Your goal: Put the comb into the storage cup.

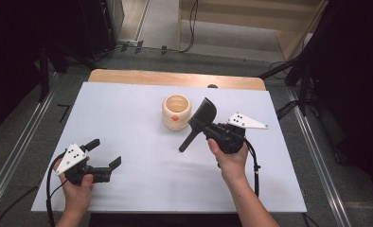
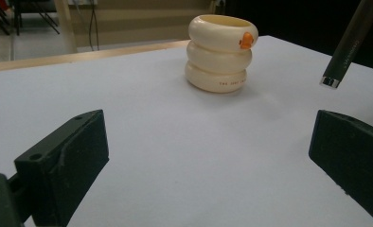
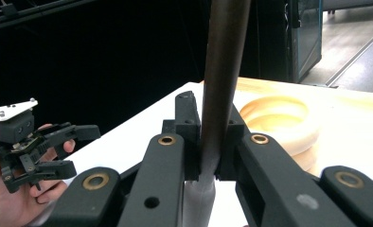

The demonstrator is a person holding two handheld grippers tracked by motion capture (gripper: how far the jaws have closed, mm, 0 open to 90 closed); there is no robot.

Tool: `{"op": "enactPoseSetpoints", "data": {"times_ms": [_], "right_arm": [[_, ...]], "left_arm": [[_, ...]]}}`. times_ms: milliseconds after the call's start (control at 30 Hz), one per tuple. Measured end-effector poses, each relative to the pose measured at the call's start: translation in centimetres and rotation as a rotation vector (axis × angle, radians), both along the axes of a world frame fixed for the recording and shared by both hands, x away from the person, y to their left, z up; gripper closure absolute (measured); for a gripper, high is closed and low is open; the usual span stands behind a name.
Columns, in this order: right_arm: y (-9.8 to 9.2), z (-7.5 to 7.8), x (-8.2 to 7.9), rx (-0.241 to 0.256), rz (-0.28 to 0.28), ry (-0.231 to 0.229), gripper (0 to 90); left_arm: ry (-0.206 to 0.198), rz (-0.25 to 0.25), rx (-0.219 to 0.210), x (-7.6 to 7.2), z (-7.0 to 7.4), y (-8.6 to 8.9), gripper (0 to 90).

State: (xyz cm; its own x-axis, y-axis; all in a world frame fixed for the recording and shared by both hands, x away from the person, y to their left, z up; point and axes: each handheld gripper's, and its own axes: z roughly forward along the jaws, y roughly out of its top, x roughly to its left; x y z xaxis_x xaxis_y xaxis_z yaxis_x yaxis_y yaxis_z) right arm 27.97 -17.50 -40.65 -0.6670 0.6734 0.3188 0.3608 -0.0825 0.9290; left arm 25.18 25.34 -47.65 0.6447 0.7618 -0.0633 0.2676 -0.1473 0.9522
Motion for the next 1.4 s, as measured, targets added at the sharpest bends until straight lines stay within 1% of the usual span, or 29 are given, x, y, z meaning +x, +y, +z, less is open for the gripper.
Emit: {"op": "enactPoseSetpoints", "data": {"times_ms": [67, 133, 200, 233, 367, 467, 500, 600, 800, 900, 933, 1000, 1033, 1167, 1200, 1400], "right_arm": [[0.0, 0.1, 0.1, 0.001, 0.000, -0.003, 81.8], [0.0, 0.3, 0.2, -0.005, -0.003, -0.006, 81.8], [0.0, 0.4, 0.3, -0.006, -0.007, -0.001, 81.8], [0.0, 0.4, 0.4, -0.003, -0.009, -0.006, 81.9], [0.0, 0.7, 0.7, -0.010, -0.015, -0.009, 81.9], [0.0, 1.0, 0.9, -0.015, -0.014, -0.012, 81.8], [0.0, 1.1, 1.0, -0.017, -0.014, -0.014, 81.8], [0.0, 1.5, 1.2, -0.016, -0.016, -0.020, 81.8], [-0.2, 2.0, 1.7, -0.021, -0.025, -0.028, 81.8], [-0.2, 2.3, 1.8, -0.024, -0.028, -0.030, 81.8], [-0.2, 2.3, 1.9, -0.026, -0.029, -0.033, 81.8], [-0.2, 2.5, 2.0, -0.030, -0.029, -0.034, 81.8], [-0.2, 2.6, 2.1, -0.033, -0.029, -0.037, 81.8], [-0.2, 3.1, 2.4, -0.036, -0.032, -0.042, 81.8], [-0.2, 3.2, 2.5, -0.041, -0.033, -0.045, 81.8], [-0.3, 3.9, 2.9, -0.044, -0.040, -0.057, 81.8]], "left_arm": [[0.001, 0.001, 0.007, 0.0, 0.0, 0.4, 0.0], [0.008, 0.017, 0.008, 0.0, -0.1, 0.7, 0.0], [0.012, 0.023, 0.008, -0.1, -0.2, 1.0, 0.0], [0.014, 0.026, 0.011, -0.1, -0.2, 1.2, 0.0], [0.008, 0.034, 0.005, -0.3, -0.2, 1.9, 0.0], [0.006, 0.032, -0.001, -0.4, -0.2, 2.4, 0.0], [0.008, 0.032, 0.005, -0.5, -0.3, 2.6, 0.0], [0.014, 0.036, 0.004, -0.6, -0.3, 3.0, 0.0], [0.002, 0.035, 0.009, -0.9, -0.4, 3.6, 0.0], [0.001, 0.035, -0.002, -0.9, -0.5, 3.8, 0.0], [0.001, 0.039, 0.002, -0.9, -0.5, 3.8, 0.0], [0.007, 0.035, -0.005, -0.8, -0.6, 3.8, 0.0], [0.006, 0.036, 0.000, -0.9, -0.6, 3.8, 0.0], [0.005, 0.031, 0.002, -0.9, -0.6, 3.8, 0.0], [0.007, 0.028, -0.004, -0.8, -0.7, 3.8, 0.0], [0.009, 0.025, -0.002, -0.9, -0.8, 3.7, 0.0]]}}
